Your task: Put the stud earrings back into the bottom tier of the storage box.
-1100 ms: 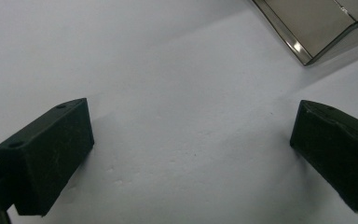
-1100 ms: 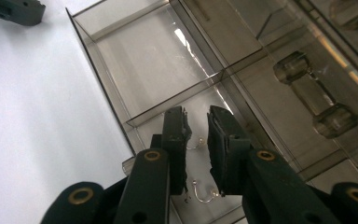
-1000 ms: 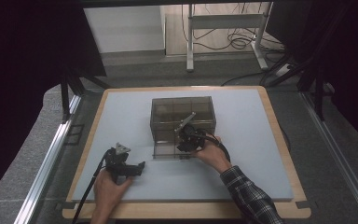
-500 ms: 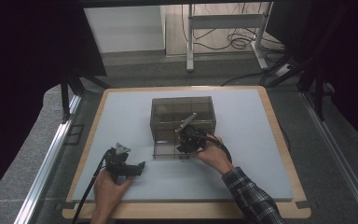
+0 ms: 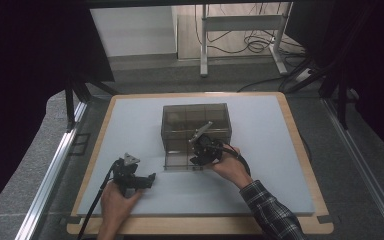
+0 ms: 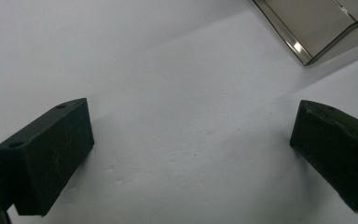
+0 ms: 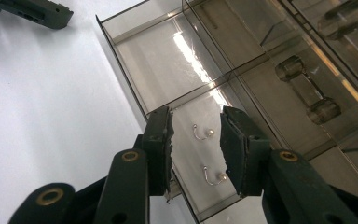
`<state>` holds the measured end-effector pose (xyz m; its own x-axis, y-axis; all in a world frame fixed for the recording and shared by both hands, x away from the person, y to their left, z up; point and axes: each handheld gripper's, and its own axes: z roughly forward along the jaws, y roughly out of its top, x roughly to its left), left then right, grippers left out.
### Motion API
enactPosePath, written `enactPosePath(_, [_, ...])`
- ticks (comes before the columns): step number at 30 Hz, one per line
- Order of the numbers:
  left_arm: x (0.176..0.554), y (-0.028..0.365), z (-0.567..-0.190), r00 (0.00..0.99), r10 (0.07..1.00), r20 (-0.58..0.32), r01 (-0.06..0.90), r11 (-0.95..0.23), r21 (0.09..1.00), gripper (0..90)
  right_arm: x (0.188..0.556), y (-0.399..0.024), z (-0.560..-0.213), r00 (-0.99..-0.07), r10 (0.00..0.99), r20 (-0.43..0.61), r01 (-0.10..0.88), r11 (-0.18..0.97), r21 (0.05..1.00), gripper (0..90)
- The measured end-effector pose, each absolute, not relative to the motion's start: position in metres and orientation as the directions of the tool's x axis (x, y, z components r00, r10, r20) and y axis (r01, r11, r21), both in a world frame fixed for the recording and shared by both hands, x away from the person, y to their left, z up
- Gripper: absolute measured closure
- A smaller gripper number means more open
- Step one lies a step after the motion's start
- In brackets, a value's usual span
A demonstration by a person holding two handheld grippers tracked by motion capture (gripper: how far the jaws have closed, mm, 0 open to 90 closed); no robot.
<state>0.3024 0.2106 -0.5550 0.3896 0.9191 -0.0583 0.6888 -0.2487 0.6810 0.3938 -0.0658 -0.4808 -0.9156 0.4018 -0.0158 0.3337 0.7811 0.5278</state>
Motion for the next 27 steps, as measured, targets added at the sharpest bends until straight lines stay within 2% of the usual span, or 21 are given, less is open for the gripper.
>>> enactPosePath(12, [0.303, 0.211, -0.555, 0.392, 0.918, -0.055, 0.687, -0.253, 0.682, 0.0, 0.388, -0.069, -0.476, -0.917, 0.398, -0.023, 0.326, 0.781, 0.532, 55.8])
enactPosePath(27, [0.303, 0.211, -0.555, 0.392, 0.918, -0.055, 0.687, -0.252, 0.682, 0.0, 0.377, -0.073, -0.471, -0.920, 0.389, -0.043, 0.304, 0.781, 0.546, 43.2])
